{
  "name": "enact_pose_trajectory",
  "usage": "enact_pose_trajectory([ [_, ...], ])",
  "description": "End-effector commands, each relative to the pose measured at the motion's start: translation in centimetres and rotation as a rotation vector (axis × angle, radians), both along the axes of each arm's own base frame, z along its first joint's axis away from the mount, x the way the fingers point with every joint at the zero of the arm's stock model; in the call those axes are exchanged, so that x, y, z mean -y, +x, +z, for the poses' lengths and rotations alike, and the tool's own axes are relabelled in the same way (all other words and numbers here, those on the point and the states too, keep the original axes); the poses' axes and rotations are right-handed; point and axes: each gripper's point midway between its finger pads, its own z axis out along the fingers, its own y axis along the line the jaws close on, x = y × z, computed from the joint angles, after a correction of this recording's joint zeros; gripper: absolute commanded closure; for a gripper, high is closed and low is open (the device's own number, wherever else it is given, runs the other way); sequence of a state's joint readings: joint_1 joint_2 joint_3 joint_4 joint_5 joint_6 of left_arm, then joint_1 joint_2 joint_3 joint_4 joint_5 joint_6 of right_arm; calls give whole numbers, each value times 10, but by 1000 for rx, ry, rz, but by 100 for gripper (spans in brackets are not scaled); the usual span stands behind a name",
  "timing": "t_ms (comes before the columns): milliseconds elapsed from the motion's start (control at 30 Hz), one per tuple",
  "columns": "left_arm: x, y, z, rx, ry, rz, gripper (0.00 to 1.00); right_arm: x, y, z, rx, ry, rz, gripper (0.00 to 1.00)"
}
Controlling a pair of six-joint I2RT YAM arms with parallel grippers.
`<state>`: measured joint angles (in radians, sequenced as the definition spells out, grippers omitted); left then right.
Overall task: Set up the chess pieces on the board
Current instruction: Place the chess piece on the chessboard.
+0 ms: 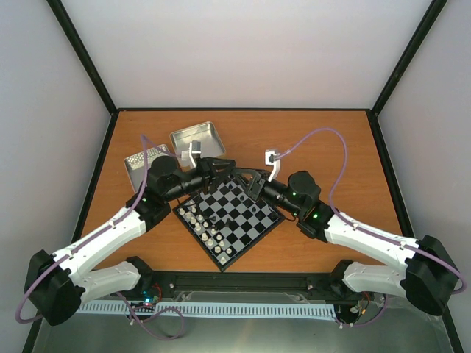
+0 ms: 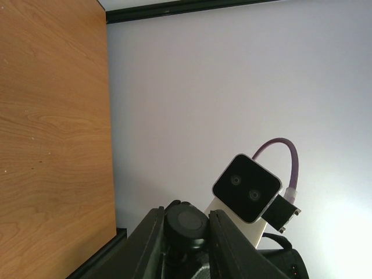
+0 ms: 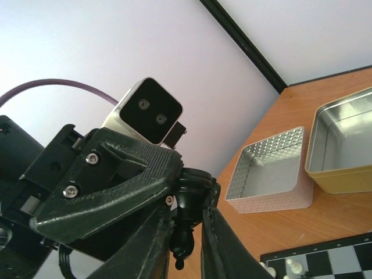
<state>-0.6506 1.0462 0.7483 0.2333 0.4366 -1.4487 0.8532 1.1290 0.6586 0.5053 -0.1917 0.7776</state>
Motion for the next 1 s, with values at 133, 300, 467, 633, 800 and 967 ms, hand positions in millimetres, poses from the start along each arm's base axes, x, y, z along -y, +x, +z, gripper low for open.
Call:
enact_pose_trajectory([
  [133,-2,-3,17,64,16,3,73,-3,-8,20,-33,64,45,94],
  [300,-29,10,13,141,206,155,43,2,-7,7,-156,-19,18,97],
  [467,-69,18,13,304,434,326,23,27,-10,-46,-346,-241,-36,97],
  [633,-110,24,9,455,757,437,16,65,-9,-88,-477,-487,-81,97],
  [800,-141,27,11,542,983,511,14,81,-7,-111,-544,-672,-79,96],
  [967,-144,28,10,619,1052,511,11,84,2,-146,-632,-884,-28,97],
])
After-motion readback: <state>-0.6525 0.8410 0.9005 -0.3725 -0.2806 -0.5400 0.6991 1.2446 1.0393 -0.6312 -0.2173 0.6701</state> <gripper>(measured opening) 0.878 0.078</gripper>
